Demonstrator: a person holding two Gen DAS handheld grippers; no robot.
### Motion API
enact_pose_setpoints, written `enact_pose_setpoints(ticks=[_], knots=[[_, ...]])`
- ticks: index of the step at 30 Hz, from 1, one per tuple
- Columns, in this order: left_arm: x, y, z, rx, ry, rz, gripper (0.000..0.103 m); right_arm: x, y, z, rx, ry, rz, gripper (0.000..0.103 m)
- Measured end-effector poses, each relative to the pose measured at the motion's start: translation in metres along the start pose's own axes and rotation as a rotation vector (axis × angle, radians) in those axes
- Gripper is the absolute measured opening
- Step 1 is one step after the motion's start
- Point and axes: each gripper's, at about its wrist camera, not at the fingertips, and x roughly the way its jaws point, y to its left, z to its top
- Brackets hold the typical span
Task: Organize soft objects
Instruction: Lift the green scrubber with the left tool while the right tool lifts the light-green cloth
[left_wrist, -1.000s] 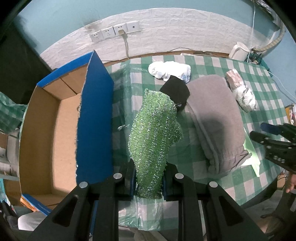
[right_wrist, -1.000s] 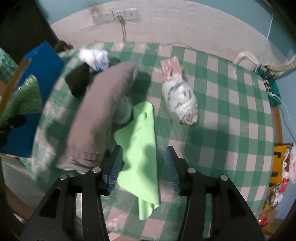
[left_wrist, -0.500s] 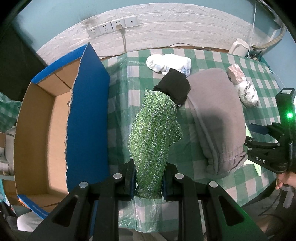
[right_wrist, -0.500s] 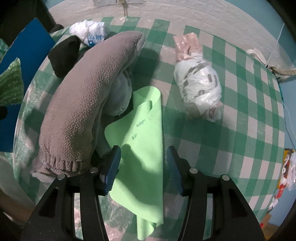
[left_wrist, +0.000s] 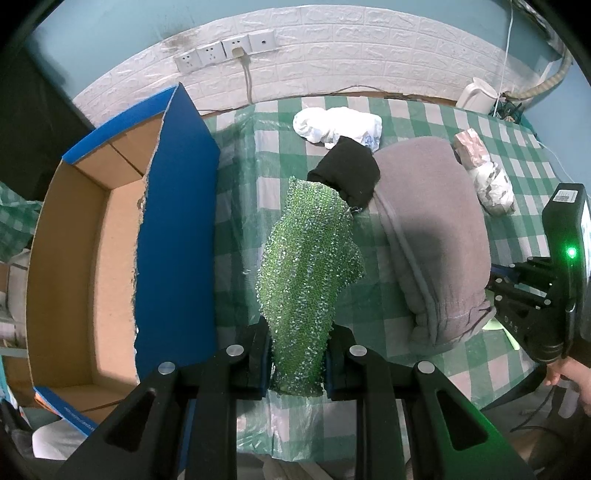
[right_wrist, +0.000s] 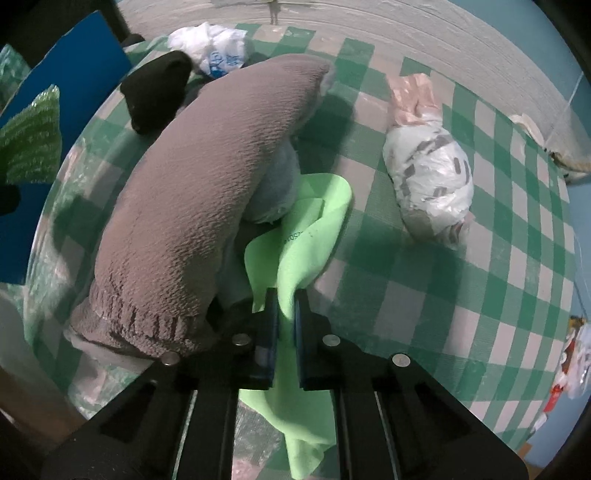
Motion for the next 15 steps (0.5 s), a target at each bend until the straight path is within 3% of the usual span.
enact_pose_setpoints(ticks=[15], knots=[[-0.021, -0.003, 0.0, 0.012, -0.045, -0.009, 0.021, -0.058, -0.01, -0.003, 0.076, -0.102, 0.025, 0.004]])
